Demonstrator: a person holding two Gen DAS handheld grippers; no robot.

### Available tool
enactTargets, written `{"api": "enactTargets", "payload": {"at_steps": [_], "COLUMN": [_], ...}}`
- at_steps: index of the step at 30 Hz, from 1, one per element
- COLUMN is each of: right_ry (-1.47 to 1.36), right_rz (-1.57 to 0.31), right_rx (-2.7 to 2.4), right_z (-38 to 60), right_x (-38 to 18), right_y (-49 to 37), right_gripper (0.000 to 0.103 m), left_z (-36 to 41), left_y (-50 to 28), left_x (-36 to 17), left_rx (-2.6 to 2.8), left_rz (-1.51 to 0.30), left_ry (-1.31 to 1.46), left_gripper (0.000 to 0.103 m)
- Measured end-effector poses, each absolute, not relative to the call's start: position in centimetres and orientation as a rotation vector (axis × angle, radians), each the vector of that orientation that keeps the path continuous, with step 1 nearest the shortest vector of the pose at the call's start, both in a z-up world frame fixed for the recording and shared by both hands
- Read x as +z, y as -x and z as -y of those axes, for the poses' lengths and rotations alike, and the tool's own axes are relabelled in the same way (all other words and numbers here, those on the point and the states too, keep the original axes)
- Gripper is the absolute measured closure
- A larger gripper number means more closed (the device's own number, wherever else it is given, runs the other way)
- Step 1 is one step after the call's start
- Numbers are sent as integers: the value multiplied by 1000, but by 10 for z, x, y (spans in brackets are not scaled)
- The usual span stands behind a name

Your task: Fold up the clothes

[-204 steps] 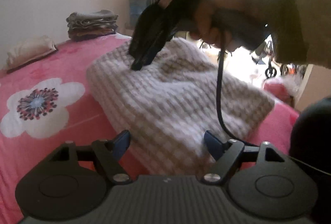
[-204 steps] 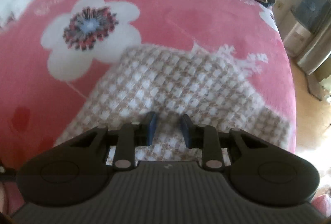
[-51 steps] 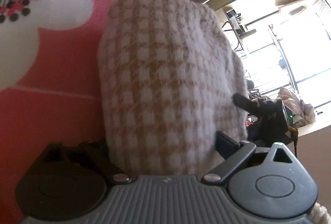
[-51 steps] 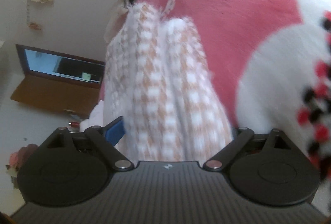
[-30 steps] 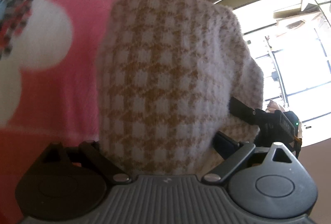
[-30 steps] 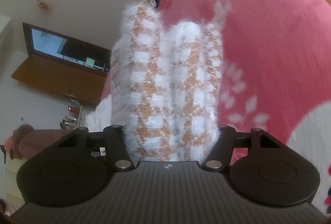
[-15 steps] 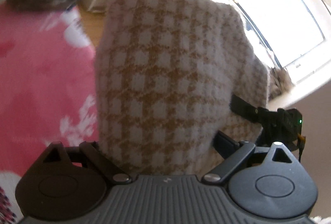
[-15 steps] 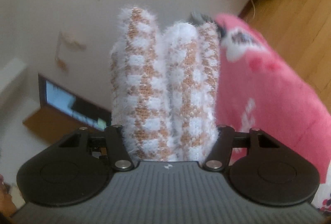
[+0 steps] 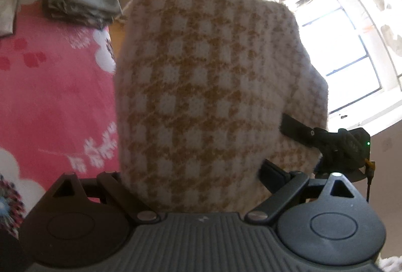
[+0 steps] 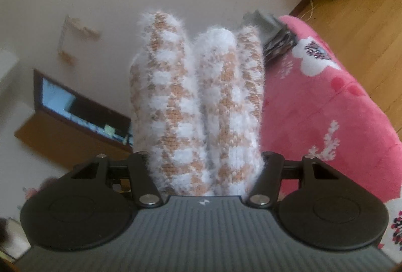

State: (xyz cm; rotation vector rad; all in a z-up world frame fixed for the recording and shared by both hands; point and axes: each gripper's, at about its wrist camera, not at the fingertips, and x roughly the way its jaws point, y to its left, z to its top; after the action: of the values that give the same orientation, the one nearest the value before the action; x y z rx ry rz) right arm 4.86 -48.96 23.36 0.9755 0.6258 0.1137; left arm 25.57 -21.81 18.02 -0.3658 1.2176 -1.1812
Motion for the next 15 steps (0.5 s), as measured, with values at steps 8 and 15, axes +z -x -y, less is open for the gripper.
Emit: {"api": "enactTargets", "payload": {"at_steps": [8, 15], "right_ry": [-878, -778], "right_rz": [-865, -1043], "right_rx": [99, 160], "right_z": [414, 347], "right_x": [285, 294], "right_y": [-199, -323], "right_gripper": [49, 50], "left_z": [123, 75], "left_y": [-360, -416], "left_x": [189, 164], "left_rx": [-1049, -913], "left_rz": [-1218, -1243], "left_ry": [536, 661], "left_gripper": [9, 7]}}
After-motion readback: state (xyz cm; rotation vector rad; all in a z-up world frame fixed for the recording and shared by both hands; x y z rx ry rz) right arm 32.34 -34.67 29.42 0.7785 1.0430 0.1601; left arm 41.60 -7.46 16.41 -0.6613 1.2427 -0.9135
